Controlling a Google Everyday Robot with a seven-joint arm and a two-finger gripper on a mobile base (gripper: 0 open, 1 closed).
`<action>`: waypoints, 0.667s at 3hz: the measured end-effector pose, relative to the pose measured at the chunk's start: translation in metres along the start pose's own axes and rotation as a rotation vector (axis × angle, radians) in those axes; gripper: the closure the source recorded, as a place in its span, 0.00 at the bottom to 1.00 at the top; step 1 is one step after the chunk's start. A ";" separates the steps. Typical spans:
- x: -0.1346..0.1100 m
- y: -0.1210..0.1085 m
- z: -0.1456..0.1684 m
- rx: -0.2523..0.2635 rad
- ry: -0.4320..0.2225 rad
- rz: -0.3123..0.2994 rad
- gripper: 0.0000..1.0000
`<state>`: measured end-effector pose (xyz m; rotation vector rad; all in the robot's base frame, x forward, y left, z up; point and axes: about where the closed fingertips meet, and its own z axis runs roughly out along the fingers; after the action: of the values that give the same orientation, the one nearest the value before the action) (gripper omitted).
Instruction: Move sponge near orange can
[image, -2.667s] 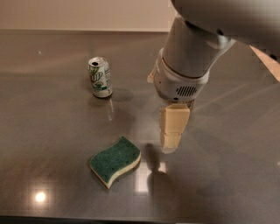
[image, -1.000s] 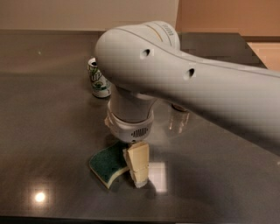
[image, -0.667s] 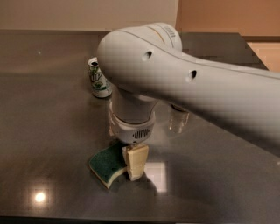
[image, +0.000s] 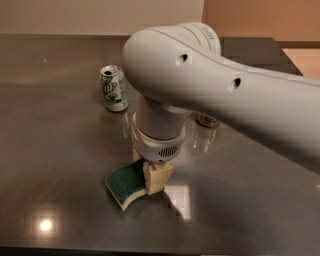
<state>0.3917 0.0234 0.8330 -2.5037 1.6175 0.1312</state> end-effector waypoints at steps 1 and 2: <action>0.020 0.001 -0.024 0.025 -0.020 0.071 0.94; 0.054 0.000 -0.049 0.049 -0.059 0.196 1.00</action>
Offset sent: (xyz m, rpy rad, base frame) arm 0.0436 -0.1071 0.0616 0.1354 0.0408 -0.3623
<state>0.4134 -0.0340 0.8722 -2.2798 1.8157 0.1841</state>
